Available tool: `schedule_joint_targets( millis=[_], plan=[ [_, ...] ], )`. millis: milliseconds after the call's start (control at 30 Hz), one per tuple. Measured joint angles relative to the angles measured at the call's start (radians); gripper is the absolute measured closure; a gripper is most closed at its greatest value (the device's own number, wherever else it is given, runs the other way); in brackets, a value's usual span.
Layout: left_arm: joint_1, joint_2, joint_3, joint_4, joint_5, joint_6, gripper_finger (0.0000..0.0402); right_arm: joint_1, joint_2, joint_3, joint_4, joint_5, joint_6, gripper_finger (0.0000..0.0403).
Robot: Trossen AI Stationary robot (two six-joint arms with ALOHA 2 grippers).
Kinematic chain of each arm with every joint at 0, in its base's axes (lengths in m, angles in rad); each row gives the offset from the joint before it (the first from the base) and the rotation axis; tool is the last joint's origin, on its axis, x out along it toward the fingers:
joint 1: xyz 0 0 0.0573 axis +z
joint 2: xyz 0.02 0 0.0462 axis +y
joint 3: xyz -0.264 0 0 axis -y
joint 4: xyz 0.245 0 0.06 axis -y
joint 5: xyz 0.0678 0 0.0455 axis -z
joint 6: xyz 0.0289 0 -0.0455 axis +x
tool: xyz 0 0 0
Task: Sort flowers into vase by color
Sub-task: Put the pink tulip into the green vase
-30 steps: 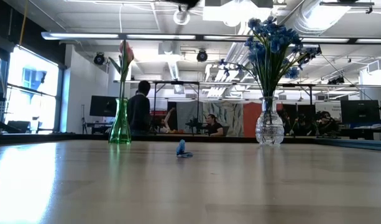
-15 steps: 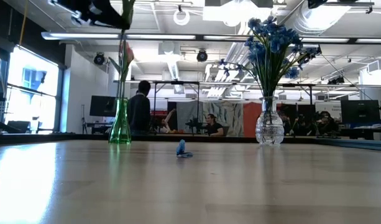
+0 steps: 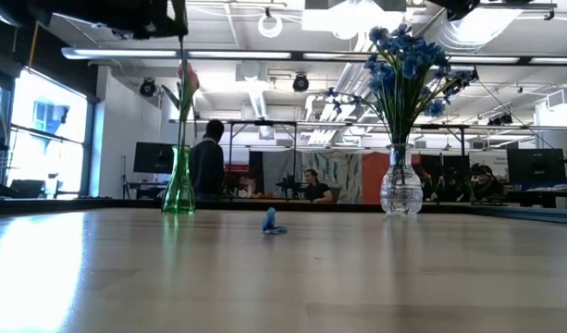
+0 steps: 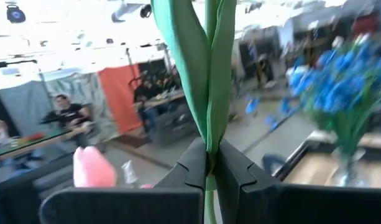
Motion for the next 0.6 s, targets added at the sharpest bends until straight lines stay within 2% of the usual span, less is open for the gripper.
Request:
schedule_joint_targets(
  millis=[167, 400, 600],
  plan=[
    [0.055, 0.048, -0.001, -0.051, 0.000, 0.022, 0.0401, 0.000, 0.000, 0.000, -0.011, 0.000, 0.032, 0.0238],
    [0.054, 0.074, -0.001, 0.031, 0.000, 0.066, 0.0401, 0.000, 0.000, 0.000, -0.011, 0.000, 0.029, 0.0238],
    [0.025, 0.054, 0.000, 0.051, -0.115, 0.141, 0.0401, 0.000, 0.000, 0.000, -0.012, 0.000, 0.033, 0.0238]
  ],
)
